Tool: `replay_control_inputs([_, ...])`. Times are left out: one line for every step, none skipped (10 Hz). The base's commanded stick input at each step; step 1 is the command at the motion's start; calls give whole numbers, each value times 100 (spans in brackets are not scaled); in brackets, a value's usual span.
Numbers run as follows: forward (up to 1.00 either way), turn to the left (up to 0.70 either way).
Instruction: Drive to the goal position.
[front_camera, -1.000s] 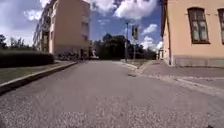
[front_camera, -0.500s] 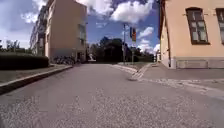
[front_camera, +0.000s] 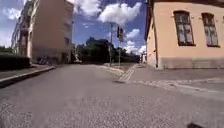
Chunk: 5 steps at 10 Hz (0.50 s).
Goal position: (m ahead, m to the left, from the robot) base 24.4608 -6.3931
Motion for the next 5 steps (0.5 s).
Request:
replay_control_inputs([85, -34])
replay_control_inputs([85, -34])
replay_control_inputs([85, -34])
replay_control_inputs([85, -34])
replay_control_inputs([85, -34])
